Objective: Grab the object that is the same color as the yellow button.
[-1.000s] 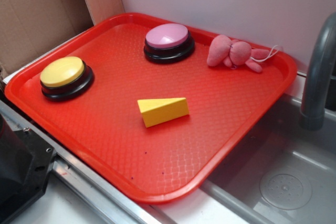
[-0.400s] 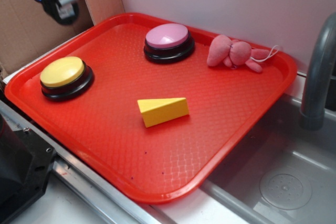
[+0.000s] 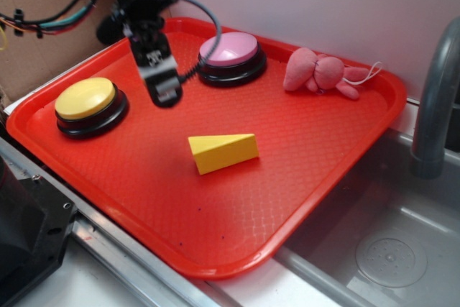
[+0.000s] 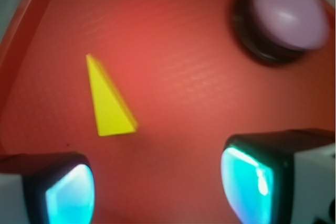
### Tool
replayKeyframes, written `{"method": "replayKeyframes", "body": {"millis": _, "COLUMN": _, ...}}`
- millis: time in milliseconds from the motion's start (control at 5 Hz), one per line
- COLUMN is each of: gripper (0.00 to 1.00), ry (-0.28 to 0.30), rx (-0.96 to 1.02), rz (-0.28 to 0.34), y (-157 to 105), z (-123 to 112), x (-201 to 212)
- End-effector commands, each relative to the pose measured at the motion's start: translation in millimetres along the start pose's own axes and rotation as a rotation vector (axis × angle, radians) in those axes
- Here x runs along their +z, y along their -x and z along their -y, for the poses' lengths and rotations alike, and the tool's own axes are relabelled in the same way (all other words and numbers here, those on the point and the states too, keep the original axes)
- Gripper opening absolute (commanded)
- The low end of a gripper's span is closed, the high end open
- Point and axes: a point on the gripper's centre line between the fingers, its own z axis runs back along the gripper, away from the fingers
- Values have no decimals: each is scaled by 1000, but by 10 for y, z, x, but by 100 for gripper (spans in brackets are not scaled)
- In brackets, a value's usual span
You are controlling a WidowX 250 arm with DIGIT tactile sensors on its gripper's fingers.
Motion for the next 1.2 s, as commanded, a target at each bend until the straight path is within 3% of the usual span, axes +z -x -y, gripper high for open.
{"method": "replayKeyframes", "body": {"millis": 0, "gripper": 100, "ry": 0, "rx": -70, "rz": -25, "y": -190, "z": 139, "x": -410}}
{"method": "replayKeyframes", "body": {"millis": 400, "gripper": 100, "ry": 11, "rx": -132, "rz": -77, "y": -206, "z": 291, "x": -738}}
{"method": "replayKeyframes", "body": {"millis": 600, "gripper": 72, "ry": 9, "rx": -116, "rz": -65, "y": -181, "z": 288, "x": -759}}
{"method": "replayKeyframes", "body": {"millis": 800, "gripper": 0, "ry": 15, "rx": -102, "rz": -43, "y": -177, "z": 238, "x": -680}}
{"method": "replayKeyframes", "body": {"millis": 1000, "gripper": 0, "ry": -23, "rx": 32, "rz": -103, "y": -160, "z": 144, "x": -392}}
